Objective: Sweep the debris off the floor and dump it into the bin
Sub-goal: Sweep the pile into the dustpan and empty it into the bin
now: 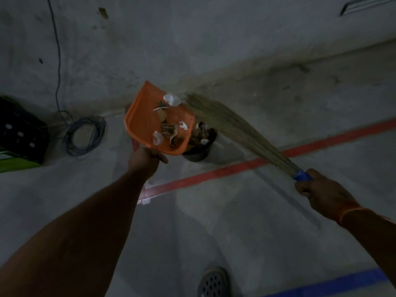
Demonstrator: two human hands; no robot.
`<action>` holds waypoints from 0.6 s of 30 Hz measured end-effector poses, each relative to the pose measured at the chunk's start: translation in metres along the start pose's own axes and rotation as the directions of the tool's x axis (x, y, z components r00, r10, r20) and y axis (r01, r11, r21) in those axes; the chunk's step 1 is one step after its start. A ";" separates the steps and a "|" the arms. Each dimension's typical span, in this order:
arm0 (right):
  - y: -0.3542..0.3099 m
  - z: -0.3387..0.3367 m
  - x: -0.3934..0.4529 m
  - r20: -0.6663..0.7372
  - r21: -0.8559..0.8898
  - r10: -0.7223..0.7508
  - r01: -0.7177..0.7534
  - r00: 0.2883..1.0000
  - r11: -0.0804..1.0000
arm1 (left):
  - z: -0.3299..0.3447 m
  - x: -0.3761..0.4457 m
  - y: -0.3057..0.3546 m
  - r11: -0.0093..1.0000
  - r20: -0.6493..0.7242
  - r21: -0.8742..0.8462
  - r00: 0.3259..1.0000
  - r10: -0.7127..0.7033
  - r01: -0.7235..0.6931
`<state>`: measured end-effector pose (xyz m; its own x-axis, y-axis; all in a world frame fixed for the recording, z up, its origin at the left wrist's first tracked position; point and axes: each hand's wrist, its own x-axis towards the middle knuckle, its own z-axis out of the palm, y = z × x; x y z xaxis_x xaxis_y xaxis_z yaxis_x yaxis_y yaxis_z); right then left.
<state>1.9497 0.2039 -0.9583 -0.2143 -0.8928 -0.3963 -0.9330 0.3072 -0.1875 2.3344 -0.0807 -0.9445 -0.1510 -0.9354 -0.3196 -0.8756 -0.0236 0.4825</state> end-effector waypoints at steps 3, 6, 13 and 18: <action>0.008 0.004 0.022 0.018 0.035 0.027 -0.028 0.999 0.999 | 0.008 0.015 0.008 0.992 0.017 0.124 1.000 -0.016 0.014; 0.017 0.001 0.036 0.039 0.054 0.030 -0.032 0.999 0.998 | 0.015 0.021 0.018 0.985 -0.030 0.172 0.999 0.023 -0.018; 0.041 -0.014 0.048 0.036 -0.006 0.004 -0.004 0.999 1.000 | 0.019 0.025 0.040 0.951 -0.082 0.301 0.996 -0.044 0.067; 0.051 -0.023 0.051 0.071 -0.049 -0.020 0.024 0.997 0.999 | 0.019 0.023 0.057 0.929 -0.167 0.359 0.986 -0.031 0.090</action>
<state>1.8847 0.1670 -0.9673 -0.1744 -0.8733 -0.4548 -0.9508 0.2695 -0.1529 2.2727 -0.0966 -0.9399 -0.0450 -0.9800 -0.1940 -0.9917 0.0205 0.1266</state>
